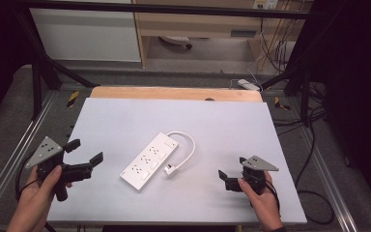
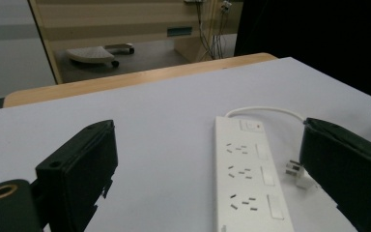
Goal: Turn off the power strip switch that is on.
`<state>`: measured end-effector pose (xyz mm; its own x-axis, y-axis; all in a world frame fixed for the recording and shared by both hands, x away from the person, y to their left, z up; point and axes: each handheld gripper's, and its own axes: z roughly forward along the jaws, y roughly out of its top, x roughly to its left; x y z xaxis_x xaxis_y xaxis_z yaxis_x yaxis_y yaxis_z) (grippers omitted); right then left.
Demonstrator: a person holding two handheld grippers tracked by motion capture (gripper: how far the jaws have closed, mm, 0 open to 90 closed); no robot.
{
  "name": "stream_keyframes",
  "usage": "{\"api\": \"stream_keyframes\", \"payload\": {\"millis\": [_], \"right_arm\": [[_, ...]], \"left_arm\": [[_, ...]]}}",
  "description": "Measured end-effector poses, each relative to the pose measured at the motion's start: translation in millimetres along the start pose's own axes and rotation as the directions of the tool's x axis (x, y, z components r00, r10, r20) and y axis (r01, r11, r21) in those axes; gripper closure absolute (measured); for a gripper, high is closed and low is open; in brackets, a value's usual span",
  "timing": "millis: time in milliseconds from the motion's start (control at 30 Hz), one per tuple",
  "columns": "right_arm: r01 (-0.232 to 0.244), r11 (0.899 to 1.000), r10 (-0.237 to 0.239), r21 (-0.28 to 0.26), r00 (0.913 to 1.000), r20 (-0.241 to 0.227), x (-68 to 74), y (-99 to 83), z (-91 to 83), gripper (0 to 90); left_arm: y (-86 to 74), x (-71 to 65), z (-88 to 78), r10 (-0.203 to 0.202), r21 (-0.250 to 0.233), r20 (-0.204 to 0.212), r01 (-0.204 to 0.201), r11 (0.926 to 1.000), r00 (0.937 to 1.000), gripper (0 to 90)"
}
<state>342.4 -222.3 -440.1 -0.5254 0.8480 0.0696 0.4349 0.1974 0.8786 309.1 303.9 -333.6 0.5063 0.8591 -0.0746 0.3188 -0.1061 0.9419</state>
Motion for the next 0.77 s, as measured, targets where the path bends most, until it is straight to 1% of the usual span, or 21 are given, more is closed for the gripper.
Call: {"api": "stream_keyframes", "payload": {"millis": [100, 200, 333, 367, 433, 567, 633, 667, 700, 733, 767], "right_arm": [[-0.008, 1.000, 0.008, 0.001, 1.0000, -0.001, -0.3, -0.1, -0.1, 4.2], [-0.008, 1.000, 0.008, 0.004, 1.0000, 0.002, -0.8, -0.4, 1.0, 4.1], [-0.011, 1.000, 0.011, 0.006, 0.9999, 0.000, -1.3, -0.5, 1.9, 4.0], [-0.012, 1.000, 0.012, 0.007, 0.9999, -0.002, -1.1, -0.7, 2.2, 3.8], [-0.010, 1.000, 0.010, 0.015, 0.9999, -0.003, -1.0, -1.2, 2.7, 3.7], [-0.011, 1.000, 0.011, 0.020, 0.9999, -0.002, -1.5, -1.5, 3.1, 3.5], [-0.012, 1.000, 0.012, 0.022, 0.9999, 0.009, -2.7, -1.8, 3.3, 3.6], [-0.015, 1.000, 0.015, 0.021, 0.9998, 0.011, -3.9, -1.9, 3.6, 3.5], [-0.024, 0.999, 0.023, 0.027, 0.9996, 0.019, -5.0, -2.2, 3.9, 3.8], [-0.028, 0.999, 0.027, 0.038, 0.9991, 0.032, -6.8, -3.1, 4.9, 4.2], [-0.038, 0.997, 0.035, 0.060, 0.9981, 0.050, -8.7, -4.6, 6.4, 4.4]], "left_arm": [[-10.6, 5.6, -5.1, -0.009, -0.002, -0.011, 0.009, 1.0000, 0.9999, 6.2], [-21.9, 11.6, -6.5, -0.033, -0.016, -0.025, 0.033, 0.9993, 0.9991, 6.8], [-36.8, 12.7, -6.1, -0.057, -0.018, -0.003, 0.056, 0.9982, 0.9984, 7.4], [-42.8, 11.4, -5.0, -0.054, -0.016, 0.005, 0.054, 0.9984, 0.9985, 7.4], [-51.6, 9.4, -3.5, -0.046, 0.006, 0.016, 0.046, 0.9989, 0.9988, 7.4], [-72.6, 6.6, 3.2, -0.039, 0.050, 0.021, 0.038, 0.9980, 0.9990, 7.2], [-81.6, 6.2, 8.0, -0.039, 0.073, 0.027, 0.037, 0.9967, 0.9989, 7.2], [-85.3, 6.9, 10.3, -0.046, 0.079, 0.023, 0.044, 0.9959, 0.9987, 7.3], [-88.3, 6.6, 12.1, -0.063, 0.085, 0.019, 0.061, 0.9945, 0.9979, 7.8], [-89.9, 5.6, 13.3, -0.059, 0.094, 0.014, 0.058, 0.9939, 0.9981, 9.0], [-90.5, 3.9, 14.8, -0.041, 0.101, 0.013, 0.039, 0.9941, 0.9991, 9.2]]}}
